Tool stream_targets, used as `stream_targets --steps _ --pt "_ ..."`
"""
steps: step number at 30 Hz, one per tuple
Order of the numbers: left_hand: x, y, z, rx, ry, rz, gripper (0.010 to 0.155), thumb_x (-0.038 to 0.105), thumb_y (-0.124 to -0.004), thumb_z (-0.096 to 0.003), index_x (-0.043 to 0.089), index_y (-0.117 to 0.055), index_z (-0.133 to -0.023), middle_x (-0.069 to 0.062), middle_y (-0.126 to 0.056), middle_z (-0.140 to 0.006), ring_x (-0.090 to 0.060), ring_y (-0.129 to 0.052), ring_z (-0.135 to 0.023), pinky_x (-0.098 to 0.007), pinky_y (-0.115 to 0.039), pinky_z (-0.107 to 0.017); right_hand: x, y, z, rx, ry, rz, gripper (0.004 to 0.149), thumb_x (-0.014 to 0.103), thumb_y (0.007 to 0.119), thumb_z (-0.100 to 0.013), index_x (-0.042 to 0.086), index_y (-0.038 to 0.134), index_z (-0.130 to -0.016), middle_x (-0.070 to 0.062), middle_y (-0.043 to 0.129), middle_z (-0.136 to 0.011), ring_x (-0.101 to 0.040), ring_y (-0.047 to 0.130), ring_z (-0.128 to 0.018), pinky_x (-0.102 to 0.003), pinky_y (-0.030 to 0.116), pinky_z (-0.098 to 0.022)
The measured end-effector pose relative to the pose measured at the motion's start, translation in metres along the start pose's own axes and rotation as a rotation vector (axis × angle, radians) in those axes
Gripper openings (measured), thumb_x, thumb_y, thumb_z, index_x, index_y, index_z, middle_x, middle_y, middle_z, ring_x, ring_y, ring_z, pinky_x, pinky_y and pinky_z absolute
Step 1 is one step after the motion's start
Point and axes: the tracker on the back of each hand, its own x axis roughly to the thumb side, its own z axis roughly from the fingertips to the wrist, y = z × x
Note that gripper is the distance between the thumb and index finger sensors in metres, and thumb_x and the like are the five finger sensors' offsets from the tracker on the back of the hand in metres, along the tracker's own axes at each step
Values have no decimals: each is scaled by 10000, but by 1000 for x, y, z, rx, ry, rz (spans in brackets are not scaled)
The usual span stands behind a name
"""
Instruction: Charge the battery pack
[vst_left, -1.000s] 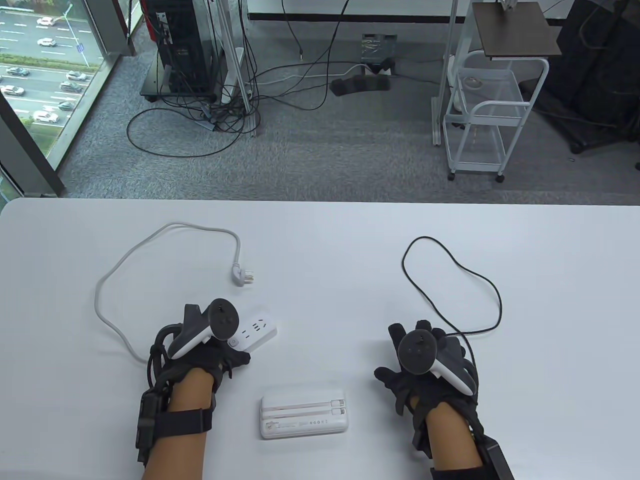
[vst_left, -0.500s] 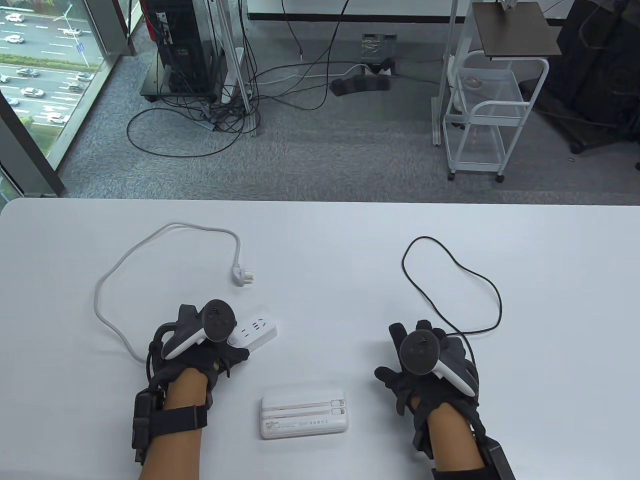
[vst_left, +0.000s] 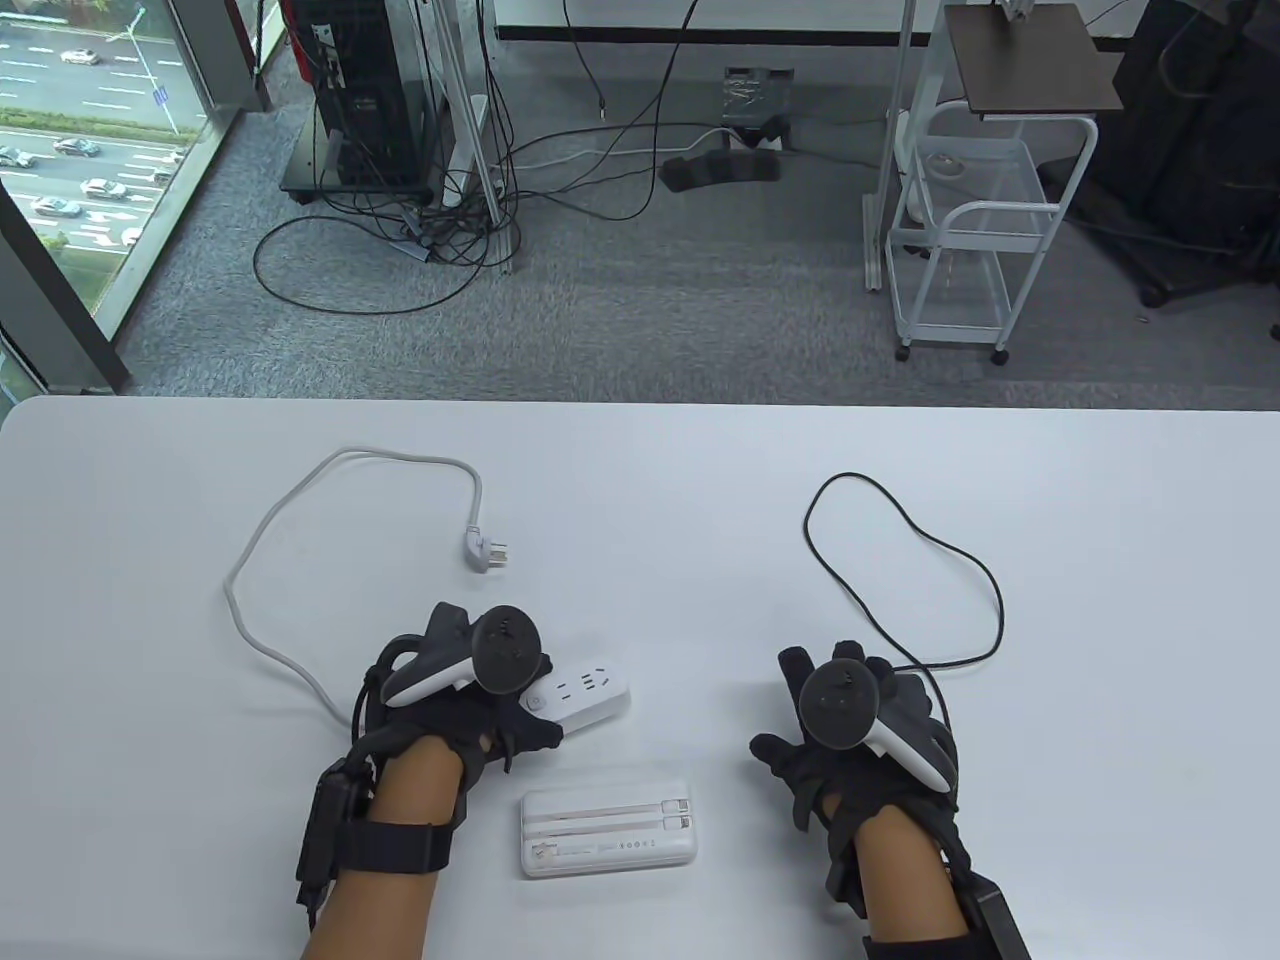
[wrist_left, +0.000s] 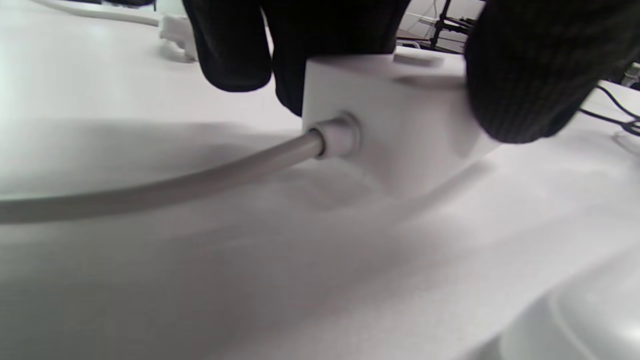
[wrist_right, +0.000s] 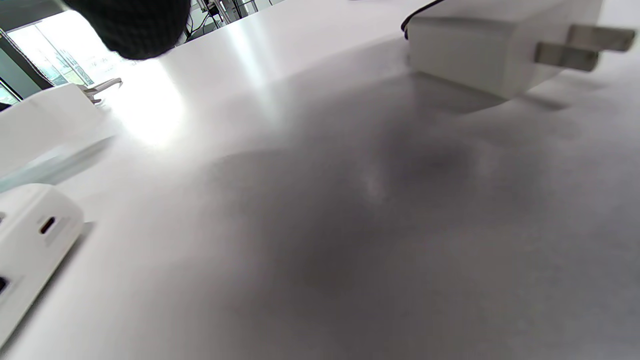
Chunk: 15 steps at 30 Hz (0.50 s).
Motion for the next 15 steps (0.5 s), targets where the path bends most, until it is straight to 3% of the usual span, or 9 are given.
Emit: stream_targets --steps 7,15 --pt "26 -5 -10 -31 -27 -107 869 721 -892 -354 278 -704 -1077 -24 -846 -952 -358 -791 -976 -712 -517 -712 1 0 0 3 3 6 858 563 667 -487 289 84 -1054 -271 -55 -1094 -622 42 -978 -835 97 -598" --pt "33 -8 -14 -41 -22 -143 889 720 -893 -332 288 -688 -1080 -21 -845 -955 -355 -793 -975 -710 -518 -711 1 -1 0 4 4 7 857 561 668 -487 289 85 -1053 -270 -56 -1094 -622 42 -978 -834 96 -597"
